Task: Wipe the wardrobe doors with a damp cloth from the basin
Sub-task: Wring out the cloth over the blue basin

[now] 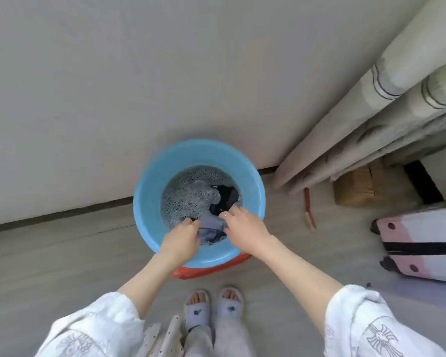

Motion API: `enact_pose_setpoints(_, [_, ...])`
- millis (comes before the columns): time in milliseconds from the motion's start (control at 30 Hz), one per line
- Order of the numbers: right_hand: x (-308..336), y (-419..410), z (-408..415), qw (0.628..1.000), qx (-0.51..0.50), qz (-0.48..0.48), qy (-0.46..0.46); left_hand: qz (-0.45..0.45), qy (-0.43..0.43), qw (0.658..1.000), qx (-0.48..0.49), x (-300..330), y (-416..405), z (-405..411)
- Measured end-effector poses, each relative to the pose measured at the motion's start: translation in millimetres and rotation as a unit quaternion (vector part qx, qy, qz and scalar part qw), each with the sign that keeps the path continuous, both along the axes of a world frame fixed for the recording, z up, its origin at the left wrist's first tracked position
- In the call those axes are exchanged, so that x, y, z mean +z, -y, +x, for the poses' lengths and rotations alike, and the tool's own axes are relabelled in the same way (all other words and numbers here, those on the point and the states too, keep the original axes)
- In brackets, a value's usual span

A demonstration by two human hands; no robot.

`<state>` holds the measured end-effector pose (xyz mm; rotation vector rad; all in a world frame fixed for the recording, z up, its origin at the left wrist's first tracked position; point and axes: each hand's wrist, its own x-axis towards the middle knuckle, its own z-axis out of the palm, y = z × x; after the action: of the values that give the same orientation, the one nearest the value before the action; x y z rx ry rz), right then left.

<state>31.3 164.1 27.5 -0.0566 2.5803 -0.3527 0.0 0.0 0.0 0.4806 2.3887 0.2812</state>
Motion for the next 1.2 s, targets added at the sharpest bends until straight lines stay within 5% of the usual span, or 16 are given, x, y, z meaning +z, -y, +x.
enact_pose_setpoints(200, [-84,15,-38,0.998,0.003,0.004,0.055,0.007,-0.028,0.998,-0.049,-77,-12,-25])
enact_pose_setpoints(300, [-100,3,-51,0.987,-0.103,-0.101,0.068,0.11,0.014,0.992,0.053,-90,-14,-42])
enact_pose_setpoints(400, [-103,-7,-65,0.95,-0.23,-0.2,0.071,0.229,0.092,0.944,0.22,-84,-19,-58])
enact_pose_setpoints(533, [-98,-7,-77,0.894,-0.343,-0.283,0.046,0.339,0.199,0.835,0.386,-72,-29,-71])
enact_pose_setpoints(633, [-101,-9,-80,0.884,-0.367,-0.29,0.015,0.287,0.134,0.905,0.284,-73,-25,-75])
enact_pose_setpoints(767, [-109,-8,-75,0.947,-0.272,-0.171,-0.027,0.165,0.095,0.972,0.135,-78,-10,-80])
enact_pose_setpoints(933, [-122,-3,-81,0.99,-0.109,0.002,-0.087,0.085,0.056,0.988,0.12,-86,3,-94])
enact_pose_setpoints(1100, [-130,8,-77,0.98,-0.07,0.055,-0.177,0.0,-0.2,0.977,0.075,-86,-7,-73])
enact_pose_setpoints(1200, [-138,13,-67,0.986,0.086,0.063,-0.129,-0.012,-0.143,0.989,-0.032,-95,-12,-55])
